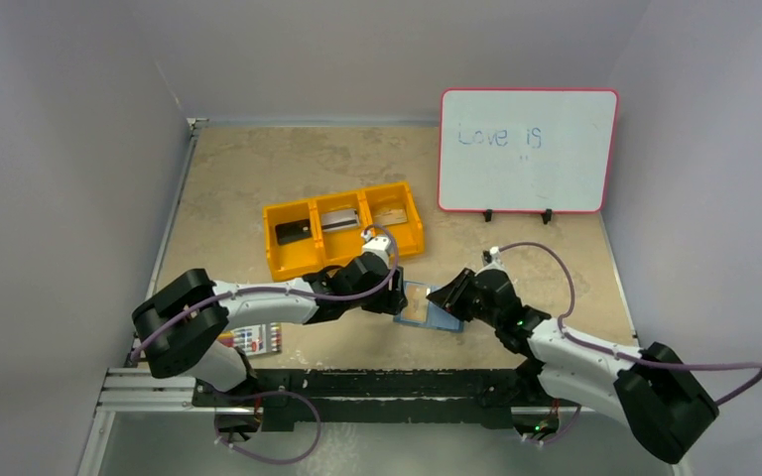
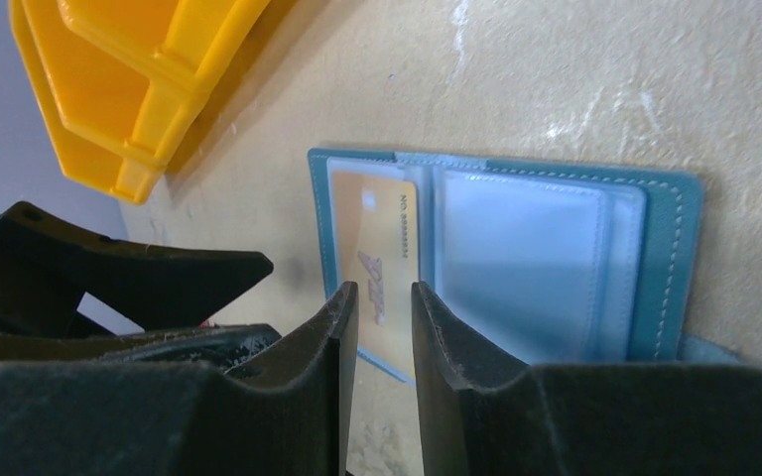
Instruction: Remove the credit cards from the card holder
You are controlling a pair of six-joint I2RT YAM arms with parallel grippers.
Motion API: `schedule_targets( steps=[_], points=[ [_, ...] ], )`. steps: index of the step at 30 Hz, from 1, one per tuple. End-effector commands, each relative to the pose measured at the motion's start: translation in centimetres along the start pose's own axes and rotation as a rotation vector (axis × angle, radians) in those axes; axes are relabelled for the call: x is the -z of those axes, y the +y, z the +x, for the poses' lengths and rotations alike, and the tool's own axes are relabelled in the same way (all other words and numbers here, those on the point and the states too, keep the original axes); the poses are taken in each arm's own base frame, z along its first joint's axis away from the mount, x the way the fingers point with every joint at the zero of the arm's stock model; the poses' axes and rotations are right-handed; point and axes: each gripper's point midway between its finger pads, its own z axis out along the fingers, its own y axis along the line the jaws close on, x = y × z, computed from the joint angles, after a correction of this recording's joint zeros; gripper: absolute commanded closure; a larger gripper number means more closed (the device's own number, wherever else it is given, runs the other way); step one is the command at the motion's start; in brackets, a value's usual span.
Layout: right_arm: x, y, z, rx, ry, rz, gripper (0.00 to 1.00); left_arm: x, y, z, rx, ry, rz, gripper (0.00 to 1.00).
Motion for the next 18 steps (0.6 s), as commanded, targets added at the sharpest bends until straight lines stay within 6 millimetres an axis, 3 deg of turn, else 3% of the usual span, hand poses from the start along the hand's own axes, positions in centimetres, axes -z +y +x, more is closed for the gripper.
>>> schedule_targets(
  steps=[1,3,7,13,18],
  points=[
    [-0.6,0.8,-0.6,-0.007,0.005,-0.052,0.72,-0.5,-2.3,-2.0,-0.028,-0.037,0.045,0.41],
    [-0.9,0.5,-0.7,0.001,0.013,-0.022,0.72,-0.6,-1.8,-2.2,-0.055,-0.034,0.004,0.41],
    [-1.2,0.6,-0.4,0.018,0.037,-0.026,0.71,-1.0,-2.6,-2.1,-0.064,-0.018,0.038,0.42],
    [-1.2,-0.9,0.2,0.002,0.046,0.002,0.72,-1.7,-3.6,-1.6,-0.064,-0.003,0.085,0.51],
    [-1.3,-1.4,0.6,0.008,0.062,0.015,0.72,-2.7,-3.6,-0.1,-0.077,0.052,0.092,0.53]
  ],
)
